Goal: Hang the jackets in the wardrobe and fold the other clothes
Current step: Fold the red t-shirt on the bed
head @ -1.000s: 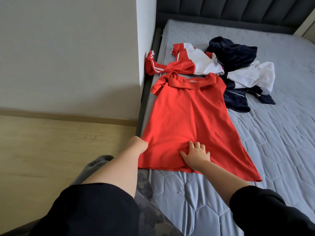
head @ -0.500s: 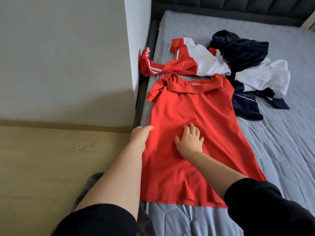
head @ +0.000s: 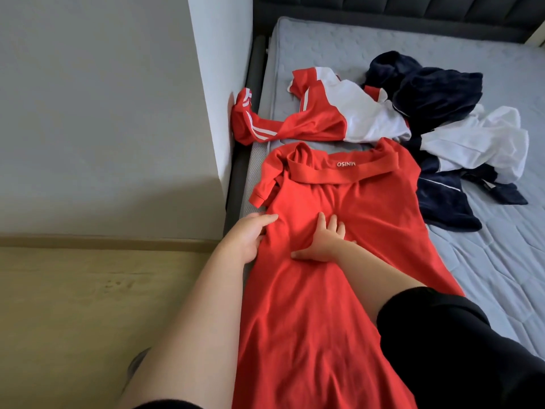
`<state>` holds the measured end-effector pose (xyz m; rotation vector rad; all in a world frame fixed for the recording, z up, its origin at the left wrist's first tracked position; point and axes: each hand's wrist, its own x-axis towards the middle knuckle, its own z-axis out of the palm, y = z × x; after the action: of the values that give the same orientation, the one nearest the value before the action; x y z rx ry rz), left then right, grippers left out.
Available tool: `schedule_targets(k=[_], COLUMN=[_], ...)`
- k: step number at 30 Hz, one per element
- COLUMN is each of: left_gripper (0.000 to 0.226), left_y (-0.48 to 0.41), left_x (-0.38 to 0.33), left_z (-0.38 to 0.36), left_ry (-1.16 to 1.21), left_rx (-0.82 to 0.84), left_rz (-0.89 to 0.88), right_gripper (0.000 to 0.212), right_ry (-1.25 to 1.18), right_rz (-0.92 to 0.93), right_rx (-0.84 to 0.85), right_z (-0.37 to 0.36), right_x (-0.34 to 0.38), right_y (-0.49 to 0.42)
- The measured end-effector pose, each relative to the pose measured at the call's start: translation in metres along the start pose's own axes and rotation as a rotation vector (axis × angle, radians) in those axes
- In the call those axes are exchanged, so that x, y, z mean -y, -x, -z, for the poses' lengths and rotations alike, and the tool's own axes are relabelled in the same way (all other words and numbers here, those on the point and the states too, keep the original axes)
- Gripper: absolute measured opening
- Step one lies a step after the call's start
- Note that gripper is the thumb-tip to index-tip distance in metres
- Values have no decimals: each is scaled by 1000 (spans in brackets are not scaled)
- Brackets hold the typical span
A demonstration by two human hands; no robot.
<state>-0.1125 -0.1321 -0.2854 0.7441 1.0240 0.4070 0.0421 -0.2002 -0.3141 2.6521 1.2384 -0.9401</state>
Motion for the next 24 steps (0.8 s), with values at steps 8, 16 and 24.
schedule_targets(k=[8, 16, 24], left_gripper=[24, 31, 14], left_y=[-27, -31, -12], left_x=[-34, -92, -109], left_z=[-11, 47, 70], left_ry=[-270, -370, -180], left_rx=[-377, -763, -875], left_rz=[-368, -198, -605], right_gripper=[138, 139, 138], right_ry=[55, 62, 65], right_rz=[-25, -25, -24], right_rx=[14, 37, 29], right_z=[-5, -6, -7], right_x=[4, 4, 4], right_y=[-1, -5, -4])
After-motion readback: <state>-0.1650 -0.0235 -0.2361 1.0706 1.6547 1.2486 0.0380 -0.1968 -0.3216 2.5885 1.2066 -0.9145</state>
